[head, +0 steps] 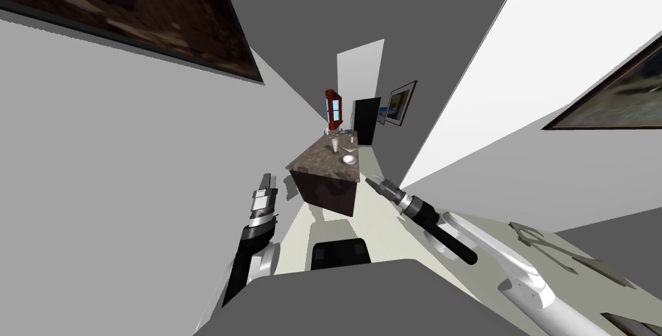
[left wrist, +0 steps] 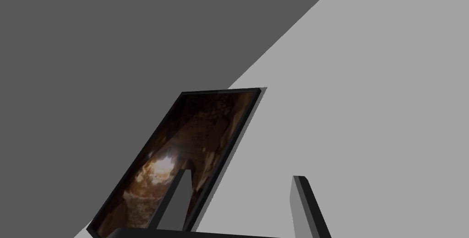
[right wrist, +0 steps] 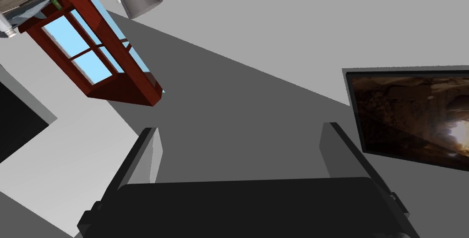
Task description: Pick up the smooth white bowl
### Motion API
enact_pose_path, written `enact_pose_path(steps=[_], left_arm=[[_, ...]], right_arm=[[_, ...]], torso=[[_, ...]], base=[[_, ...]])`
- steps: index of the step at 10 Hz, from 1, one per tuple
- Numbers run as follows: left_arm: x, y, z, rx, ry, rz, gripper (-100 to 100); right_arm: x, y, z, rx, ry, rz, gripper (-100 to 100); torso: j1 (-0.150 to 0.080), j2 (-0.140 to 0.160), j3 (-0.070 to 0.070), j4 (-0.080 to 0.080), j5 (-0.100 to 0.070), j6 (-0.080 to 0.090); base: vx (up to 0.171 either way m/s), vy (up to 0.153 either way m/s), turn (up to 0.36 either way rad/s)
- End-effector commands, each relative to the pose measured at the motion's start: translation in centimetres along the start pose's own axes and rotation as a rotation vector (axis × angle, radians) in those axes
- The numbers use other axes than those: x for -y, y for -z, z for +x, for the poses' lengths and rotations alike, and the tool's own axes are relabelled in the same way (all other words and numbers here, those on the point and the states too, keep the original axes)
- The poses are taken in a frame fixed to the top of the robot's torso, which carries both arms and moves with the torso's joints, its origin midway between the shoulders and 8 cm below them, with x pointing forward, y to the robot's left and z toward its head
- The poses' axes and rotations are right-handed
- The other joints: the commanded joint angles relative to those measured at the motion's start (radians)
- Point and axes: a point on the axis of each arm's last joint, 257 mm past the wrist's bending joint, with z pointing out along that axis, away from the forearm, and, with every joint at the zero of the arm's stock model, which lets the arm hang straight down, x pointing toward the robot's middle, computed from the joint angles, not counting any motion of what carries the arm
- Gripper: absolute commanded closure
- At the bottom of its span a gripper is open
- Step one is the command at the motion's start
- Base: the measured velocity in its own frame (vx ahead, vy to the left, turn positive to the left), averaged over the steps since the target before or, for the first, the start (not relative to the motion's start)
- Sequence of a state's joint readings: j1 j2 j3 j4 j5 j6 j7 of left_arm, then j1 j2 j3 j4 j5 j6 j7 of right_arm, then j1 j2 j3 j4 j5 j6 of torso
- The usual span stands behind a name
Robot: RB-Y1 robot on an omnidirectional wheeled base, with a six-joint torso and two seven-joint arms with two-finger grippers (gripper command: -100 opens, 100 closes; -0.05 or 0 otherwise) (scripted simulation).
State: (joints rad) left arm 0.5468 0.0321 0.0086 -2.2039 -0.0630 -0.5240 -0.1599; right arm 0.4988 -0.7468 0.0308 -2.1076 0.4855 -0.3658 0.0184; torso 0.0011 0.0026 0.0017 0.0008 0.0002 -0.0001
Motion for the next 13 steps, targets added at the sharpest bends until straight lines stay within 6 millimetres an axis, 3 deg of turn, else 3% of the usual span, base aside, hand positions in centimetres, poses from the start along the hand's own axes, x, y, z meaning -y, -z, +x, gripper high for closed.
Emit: enact_pose_path(steps=[1,4,5,6,7,10,13], left_arm=[[0.0,0.0,0.0,0.000,0.000,0.000,0],[0.0,0.0,0.0,0.000,0.000,0.000,0],[0.0,0.0,0.0,0.000,0.000,0.000,0],[0.0,0.0,0.0,0.000,0.000,0.000,0],[0.0,0.0,0.0,0.000,0.000,0.000,0],[0.0,0.0,0.0,0.000,0.000,0.000,0],[0.0,0.0,0.0,0.000,0.000,0.000,0]], right_arm=[[0.9,0.3,0.6,-0.048,0.042,0.011,-100],[4.3,2.1,3.1,-0.175,0.152,0.073,-100],[4.4,2.2,3.1,-0.193,0.169,0.066,-100],[6.2,3.3,4.1,-0.246,0.214,0.100,-100],[6.3,3.4,4.0,-0.265,0.233,0.093,-100],[10.0,6.1,5.6,-0.392,0.344,0.151,-100],[12.1,7.8,5.9,-0.479,0.428,0.168,-100]], torso=[[0.000,0.000,0.000,0.000,0.000,0.000],[0.000,-0.001,-0.001,0.000,0.000,0.000],[0.001,-0.001,-0.001,0.000,0.000,0.000],[0.000,-0.002,-0.001,0.000,0.000,0.000],[0.001,-0.002,-0.001,0.000,0.000,0.000],[0.001,-0.003,-0.002,-0.001,0.000,0.000],[0.002,-0.006,-0.003,-0.001,0.000,0.000]], base=[[-0.041,0.028,0.043],[-0.030,0.042,0.081],[-0.018,0.036,0.055],[-0.011,0.051,0.111],[-0.004,0.042,0.042],[0.007,0.053,0.091],[0.029,0.053,0.068]])
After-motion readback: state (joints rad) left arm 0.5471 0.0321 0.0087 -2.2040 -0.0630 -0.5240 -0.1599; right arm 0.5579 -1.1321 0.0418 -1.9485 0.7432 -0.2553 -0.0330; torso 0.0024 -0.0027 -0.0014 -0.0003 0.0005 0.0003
